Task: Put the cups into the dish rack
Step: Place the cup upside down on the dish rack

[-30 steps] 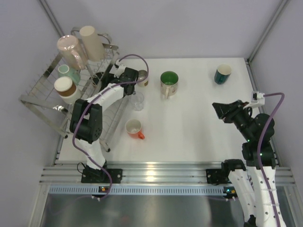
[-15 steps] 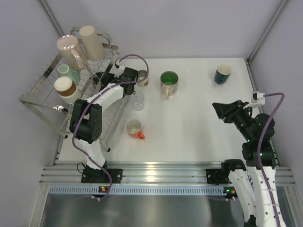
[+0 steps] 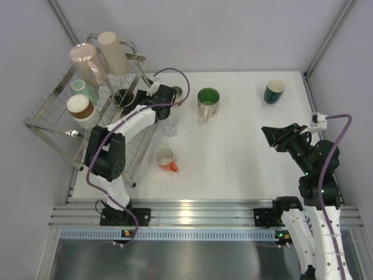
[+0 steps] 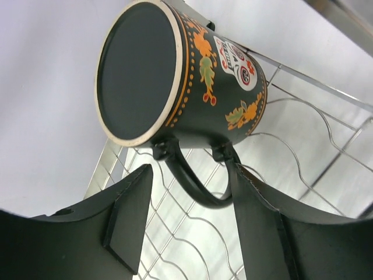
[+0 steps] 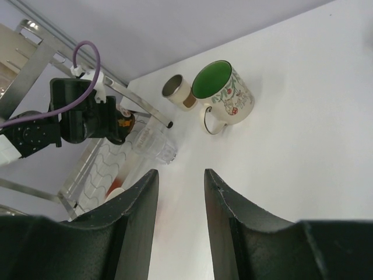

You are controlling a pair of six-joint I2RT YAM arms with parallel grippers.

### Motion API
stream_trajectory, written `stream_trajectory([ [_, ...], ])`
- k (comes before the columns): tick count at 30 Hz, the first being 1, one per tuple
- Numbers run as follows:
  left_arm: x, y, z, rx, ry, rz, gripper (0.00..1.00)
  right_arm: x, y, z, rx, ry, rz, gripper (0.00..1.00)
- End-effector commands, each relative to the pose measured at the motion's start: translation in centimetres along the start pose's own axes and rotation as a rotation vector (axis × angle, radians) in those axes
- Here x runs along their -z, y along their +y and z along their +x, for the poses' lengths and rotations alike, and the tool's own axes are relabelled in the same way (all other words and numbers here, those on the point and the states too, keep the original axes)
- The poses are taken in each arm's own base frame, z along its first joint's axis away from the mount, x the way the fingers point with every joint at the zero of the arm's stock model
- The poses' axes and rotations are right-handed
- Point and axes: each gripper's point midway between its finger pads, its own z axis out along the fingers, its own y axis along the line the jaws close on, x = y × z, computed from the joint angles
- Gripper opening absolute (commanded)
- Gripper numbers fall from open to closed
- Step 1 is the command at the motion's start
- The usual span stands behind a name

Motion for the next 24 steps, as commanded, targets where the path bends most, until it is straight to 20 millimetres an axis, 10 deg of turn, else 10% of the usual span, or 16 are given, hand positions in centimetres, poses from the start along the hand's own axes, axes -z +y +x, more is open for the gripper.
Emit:
stream_trajectory([
  [1, 1.2, 1.4, -0.1, 0.022, -0.017, -0.006, 0.61, 0.7, 2.3, -2.0, 0.024, -0.050, -0.060, 0.38],
  [6, 1.9, 1.0, 0.0, 0.020, -0.029, 0.019, 0.56, 0.6, 2.3, -2.0, 0.021, -0.050, -0.060, 0.38],
  [15, 2.6, -1.3, 0.8, -0.034, -0.028, 0.083, 0.14, 0.7, 2.2, -1.7, 0.018, -0.049, -0.064, 0.38],
  [24, 0.2, -0.1, 3.0, -0.026, 0.049, 0.033, 0.01, 1.0, 1.9, -1.7, 0.036, -0.051, -0.044, 0.38],
])
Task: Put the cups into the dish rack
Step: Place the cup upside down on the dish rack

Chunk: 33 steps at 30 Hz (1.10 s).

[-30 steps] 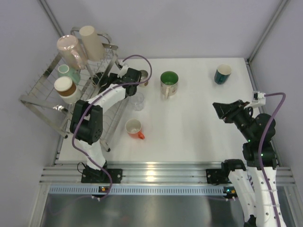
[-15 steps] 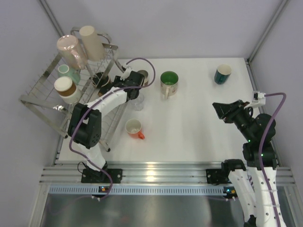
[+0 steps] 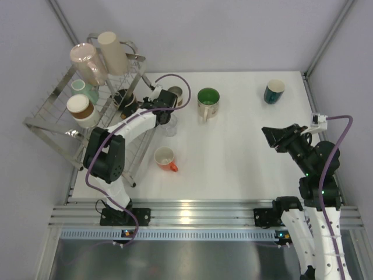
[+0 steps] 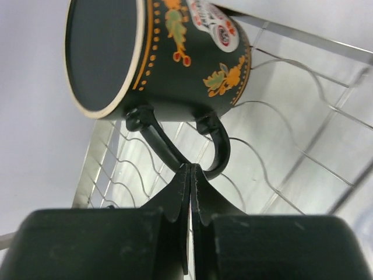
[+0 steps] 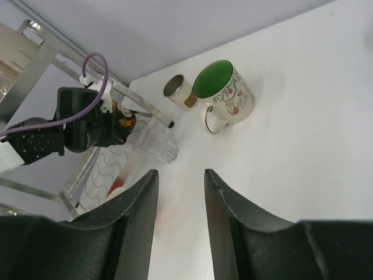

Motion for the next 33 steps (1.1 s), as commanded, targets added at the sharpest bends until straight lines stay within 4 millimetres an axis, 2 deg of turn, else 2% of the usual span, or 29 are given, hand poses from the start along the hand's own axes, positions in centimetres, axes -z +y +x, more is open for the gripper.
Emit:
stream_trajectory([
  [1, -1.1, 1.6, 0.9, 0.027, 0.038, -0.044, 0.00, 0.8, 1.8, -1.8, 0.039, -0.051, -0.039, 0.38],
  [8, -1.7, 3.0, 1.3, 0.035, 0.060, -0.088, 0.00, 0.6, 1.5, -1.5, 0.024, -0.051, -0.040, 0.38],
  [16, -3.7, 4.7, 2.3, 0.059, 0.112, -0.131, 0.00, 0.7, 1.5, -1.6, 0.039, -0.053, -0.031, 0.38],
  [22, -4.2, 5.7, 1.5, 0.063, 0.110, -0.177, 0.00, 0.7, 1.2, -1.5, 0.045, -0.053, -0.022, 0.38],
  [28, -3.9, 5.3, 0.8, 0.085, 0.095, -0.140, 0.00, 0.7, 1.0, -1.6, 0.049, -0.057, -0.015, 0.38],
  [33, -2.9, 3.7, 0.0, 0.069, 0.065, -0.099, 0.00, 0.5, 0.9, -1.3, 0.040, -0.053, -0.018, 0.38],
])
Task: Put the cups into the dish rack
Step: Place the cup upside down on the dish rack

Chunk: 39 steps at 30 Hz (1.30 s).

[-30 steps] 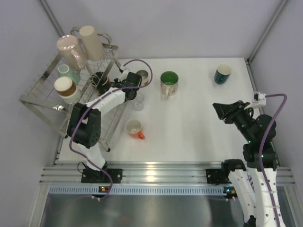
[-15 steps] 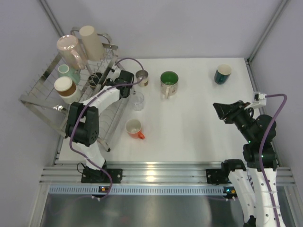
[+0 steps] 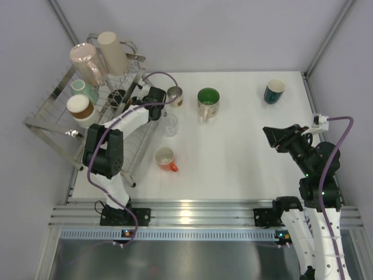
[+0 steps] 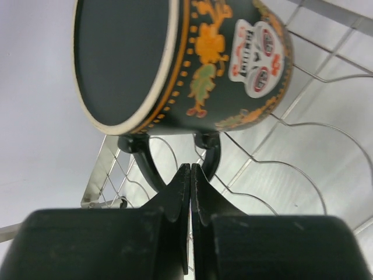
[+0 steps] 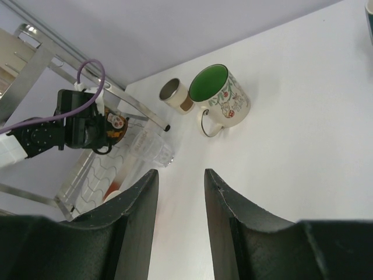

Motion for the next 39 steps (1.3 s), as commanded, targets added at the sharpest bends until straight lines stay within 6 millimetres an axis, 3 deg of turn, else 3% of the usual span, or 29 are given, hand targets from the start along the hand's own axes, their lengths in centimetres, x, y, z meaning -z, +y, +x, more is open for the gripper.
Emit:
stream_trajectory([
  [1, 1.4, -0.2, -2.1, 0.026, -0.045, 0.026, 0.00, 0.3, 1.1, -1.1, 0.031, -0.035, -0.033, 0.38],
  [9, 0.1, -1.0, -3.6, 0.021, -0.051, 0.017, 0.00, 0.7, 1.4, -1.8, 0.063, -0.049, -0.021, 0.38],
  [16, -0.7, -0.2, -4.4, 0.012, -0.046, -0.024, 0.00, 0.8, 1.3, -2.1, 0.078, -0.058, -0.010, 0.38],
  [20, -0.7, 0.4, -3.9, -0.014, -0.042, -0.051, 0.00, 0.7, 1.2, -2.0, 0.075, -0.057, -0.008, 0.38],
  [30, 0.5, -1.7, -2.3, -0.192, -0.069, -0.012, 0.00, 0.7, 1.3, -1.7, 0.066, -0.054, -0.019, 0.38],
  [39, 1.2, -3.0, -2.0, -0.226, -0.080, -0.014, 0.00, 1.3, 1.4, -1.9, 0.086, -0.064, -0.012, 0.38],
])
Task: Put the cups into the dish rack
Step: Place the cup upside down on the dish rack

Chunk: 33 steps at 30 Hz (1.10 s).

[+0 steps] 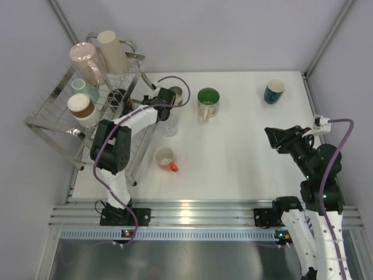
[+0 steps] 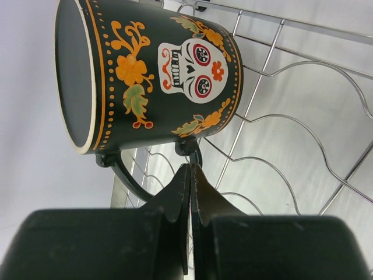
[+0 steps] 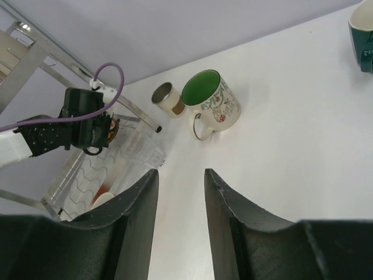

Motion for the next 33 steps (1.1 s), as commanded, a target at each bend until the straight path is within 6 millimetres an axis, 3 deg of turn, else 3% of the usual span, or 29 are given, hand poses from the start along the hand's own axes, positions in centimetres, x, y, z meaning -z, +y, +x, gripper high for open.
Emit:
stream_trajectory([
  [1, 0.4, 0.1, -0.4, -0.013, -0.015, -0.049, 0.00, 0.7, 1.3, -1.5, 0.041, -0.045, -0.032, 0.38],
  [13, 0.3, 0.1, -2.1, -0.068, -0.027, -0.077, 0.00, 1.0, 1.3, -1.6, 0.060, -0.052, -0.026, 0.38],
  [33, -1.5, 2.6, -3.4, -0.053, 0.005, -0.176, 0.00, 1.6, 1.5, -2.3, 0.097, -0.068, -0.019, 0.37],
])
